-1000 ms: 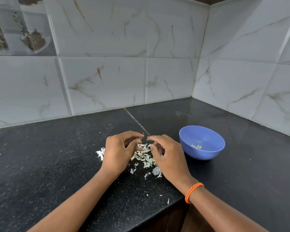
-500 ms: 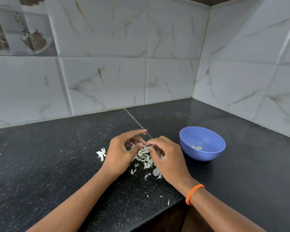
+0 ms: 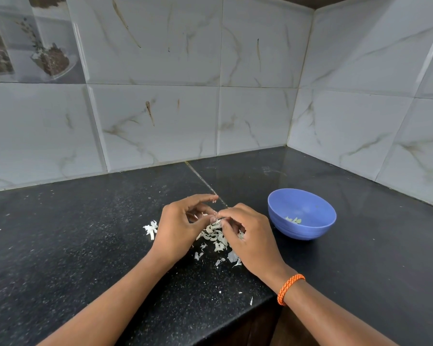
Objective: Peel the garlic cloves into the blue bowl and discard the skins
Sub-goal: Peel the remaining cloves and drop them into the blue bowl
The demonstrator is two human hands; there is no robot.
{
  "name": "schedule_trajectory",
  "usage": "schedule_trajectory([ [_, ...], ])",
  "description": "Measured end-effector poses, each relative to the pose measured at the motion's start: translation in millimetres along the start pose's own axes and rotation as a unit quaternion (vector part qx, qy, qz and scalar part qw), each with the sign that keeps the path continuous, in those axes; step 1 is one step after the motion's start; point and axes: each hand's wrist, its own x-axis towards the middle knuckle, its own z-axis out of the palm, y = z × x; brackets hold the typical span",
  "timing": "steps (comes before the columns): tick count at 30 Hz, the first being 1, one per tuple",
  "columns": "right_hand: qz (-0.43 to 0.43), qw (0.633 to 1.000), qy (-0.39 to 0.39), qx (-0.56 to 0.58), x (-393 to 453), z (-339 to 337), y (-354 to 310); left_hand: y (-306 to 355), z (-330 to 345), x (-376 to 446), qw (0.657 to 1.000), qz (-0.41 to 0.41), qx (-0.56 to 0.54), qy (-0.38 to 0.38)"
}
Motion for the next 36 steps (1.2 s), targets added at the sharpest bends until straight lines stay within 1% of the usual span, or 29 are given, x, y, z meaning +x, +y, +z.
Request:
schedule_trajectory([
  [3, -0.011, 1.0, 0.004, -0.004, -0.5, 0.8, 0.2, 2.5, 1.0, -0.6, 1.0, 0.002, 0.016, 0.008],
  [6, -0.016, 1.0, 0.02, 0.0, -2.0, 0.7, 0.2, 2.9, 0.8, -0.3, 0.998, 0.001, 0.055, 0.03],
  [10, 0.019, 0.999, 0.028, -0.026, -0.3, 0.7, 0.0, -0.6, -2.7, 4.0, 0.996, -0.019, 0.061, 0.065],
  [12, 0.046, 0.997, 0.013, -0.059, 4.7, -2.0, -0.1, 2.2, -3.1, 4.3, 0.993, -0.026, 0.064, 0.097],
  [15, 0.064, 0.99, -0.036, -0.119, 17.2, -13.8, -0.9, 3.2, -1.4, 4.2, 0.989, -0.043, 0.039, 0.135],
  [16, 0.068, 0.987, -0.053, -0.136, 21.1, -17.4, -2.1, 1.7, -1.0, 4.1, 0.989, -0.044, 0.04, 0.134],
  [19, 0.078, 0.974, -0.112, -0.183, 30.2, -23.0, -5.7, 1.9, -0.7, 3.0, 0.989, -0.027, 0.088, 0.117],
  [22, 0.062, 0.961, -0.149, -0.226, 39.4, -26.0, -10.9, 3.6, -1.0, 2.9, 0.989, -0.048, 0.089, 0.11],
  [23, 0.06, 0.961, -0.146, -0.226, 44.8, -29.8, -12.7, 3.2, -0.7, 3.1, 0.987, -0.04, 0.106, 0.111],
  [25, 0.056, 0.967, -0.116, -0.221, 56.5, -35.8, -15.5, -0.9, -1.4, 4.6, 0.983, -0.006, 0.151, 0.099],
  [27, 0.046, 0.967, -0.085, -0.237, 61.4, -34.2, -17.3, -0.8, -2.0, 5.3, 0.984, 0.007, 0.16, 0.078],
  [28, 0.045, 0.964, -0.09, -0.247, 59.6, -29.3, -18.1, 0.3, -1.4, 4.5, 0.985, 0.0, 0.155, 0.071],
  [29, 0.05, 0.959, -0.115, -0.255, 54.8, -21.2, -18.8, 0.6, -1.0, 4.7, 0.987, -0.019, 0.143, 0.072],
  [31, 0.068, 0.945, -0.194, -0.256, 41.8, -3.5, -23.5, 1.1, -1.2, 2.7, 0.989, -0.063, 0.111, 0.076],
  [32, 0.069, 0.942, -0.211, -0.252, 39.7, -0.5, -25.2, 1.7, -0.6, 1.7, 0.989, -0.064, 0.107, 0.082],
  [33, 0.068, 0.945, -0.201, -0.247, 44.2, -2.8, -25.8, 2.0, -0.4, 1.9, 0.988, -0.057, 0.11, 0.094],
  [35, 0.051, 0.957, -0.15, -0.245, 61.3, -12.5, -25.7, -1.6, -1.3, 4.3, 0.986, -0.049, 0.111, 0.115],
  [36, 0.039, 0.961, -0.12, -0.245, 68.0, -17.5, -24.9, -1.9, -1.8, 5.7, 0.987, -0.044, 0.106, 0.113],
])
